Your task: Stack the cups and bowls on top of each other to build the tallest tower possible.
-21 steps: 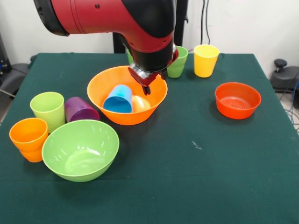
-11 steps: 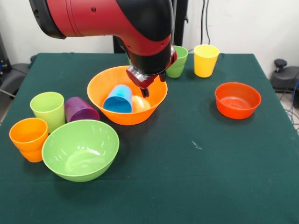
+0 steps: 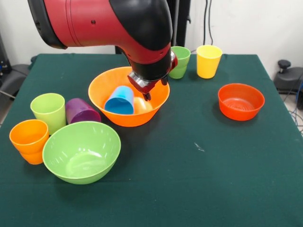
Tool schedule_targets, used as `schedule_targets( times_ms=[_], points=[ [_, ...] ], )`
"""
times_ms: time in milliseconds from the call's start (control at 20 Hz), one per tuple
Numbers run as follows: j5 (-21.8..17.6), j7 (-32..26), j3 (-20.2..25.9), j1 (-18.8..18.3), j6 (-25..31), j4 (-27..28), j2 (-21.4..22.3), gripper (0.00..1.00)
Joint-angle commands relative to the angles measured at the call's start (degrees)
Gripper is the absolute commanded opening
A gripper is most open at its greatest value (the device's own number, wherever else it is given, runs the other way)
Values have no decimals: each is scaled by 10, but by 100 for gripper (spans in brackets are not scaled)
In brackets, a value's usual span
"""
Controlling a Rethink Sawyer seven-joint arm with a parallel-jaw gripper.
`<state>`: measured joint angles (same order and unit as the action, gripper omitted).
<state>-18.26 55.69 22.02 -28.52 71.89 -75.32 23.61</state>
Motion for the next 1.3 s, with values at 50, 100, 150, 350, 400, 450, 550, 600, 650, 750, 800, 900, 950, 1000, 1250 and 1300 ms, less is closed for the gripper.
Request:
schedule_targets(
  times_ms=[50,100,150,350,400,450,550,600,650,750,800,900,950,1000,1250,1300],
  points=[
    [-54,-86,21,-3,18,17,-12,100],
    [-54,-85,20,-2,23,19,-10,100],
    [-54,-85,19,-1,28,21,-8,100],
    [-62,-96,17,-1,37,23,-3,100],
    [-61,-97,18,-2,34,21,-5,100],
    [-59,-97,20,-3,33,20,-7,100],
    [-57,-100,21,-5,39,19,-6,100],
    [-57,-106,21,-7,48,16,-1,100],
    [-57,-110,22,-7,58,19,2,100],
    [-59,-124,26,-7,74,23,5,100],
    [-59,-128,27,-9,75,22,8,100],
    [-60,-136,30,-15,76,18,15,100],
    [-60,-142,31,-19,79,16,19,100],
    [-61,-147,33,-22,82,15,22,100],
    [-67,-190,54,-43,121,12,35,100],
    [-69,-197,58,-46,131,12,36,100]
  ],
)
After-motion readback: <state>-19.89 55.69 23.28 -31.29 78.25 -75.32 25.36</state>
